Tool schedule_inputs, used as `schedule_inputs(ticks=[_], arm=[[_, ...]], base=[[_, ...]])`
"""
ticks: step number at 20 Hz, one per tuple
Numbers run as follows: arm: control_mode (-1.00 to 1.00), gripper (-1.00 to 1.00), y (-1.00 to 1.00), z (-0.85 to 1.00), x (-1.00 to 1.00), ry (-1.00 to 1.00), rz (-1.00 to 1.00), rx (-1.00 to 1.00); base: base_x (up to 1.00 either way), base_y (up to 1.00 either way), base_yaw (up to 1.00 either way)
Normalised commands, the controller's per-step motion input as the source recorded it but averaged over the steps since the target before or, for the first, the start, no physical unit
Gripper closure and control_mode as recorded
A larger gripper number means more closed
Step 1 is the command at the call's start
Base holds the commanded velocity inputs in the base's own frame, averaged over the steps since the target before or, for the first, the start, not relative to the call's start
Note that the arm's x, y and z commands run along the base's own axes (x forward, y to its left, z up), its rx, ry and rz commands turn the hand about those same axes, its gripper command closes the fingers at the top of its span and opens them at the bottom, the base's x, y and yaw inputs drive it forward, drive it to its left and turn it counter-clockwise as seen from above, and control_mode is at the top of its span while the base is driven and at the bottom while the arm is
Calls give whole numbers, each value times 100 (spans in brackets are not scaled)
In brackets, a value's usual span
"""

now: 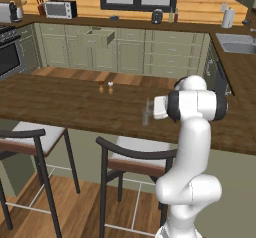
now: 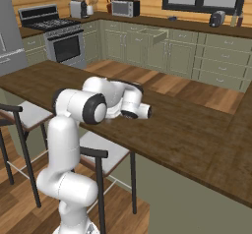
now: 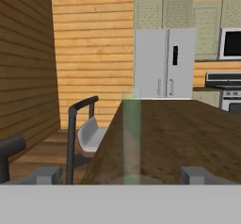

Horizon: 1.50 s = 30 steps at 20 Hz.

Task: Take a straw from the drawer in front and place it inside the glass cup on the dining counter.

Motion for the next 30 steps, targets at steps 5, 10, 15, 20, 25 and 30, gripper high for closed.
schedule_inputs(ticks=[5, 10, 15, 20, 25, 30], arm=[[-100, -100, -15, 34, 0, 0, 0, 0], [-100, -100, -18, 44, -6, -3, -3, 0], [-100, -100, -10, 42, -29, -7, -7, 0], [-100, -100, 0, 15, -42, -6, -6, 0], [-100, -100, 0, 4, -36, 0, -4, 0], [-100, -100, 0, 0, -26, 0, -1, 0]], base=[[0, 0, 0], [0, 0, 0], [0, 0, 0], [0, 0, 0], [0, 0, 0], [0, 0, 0]])
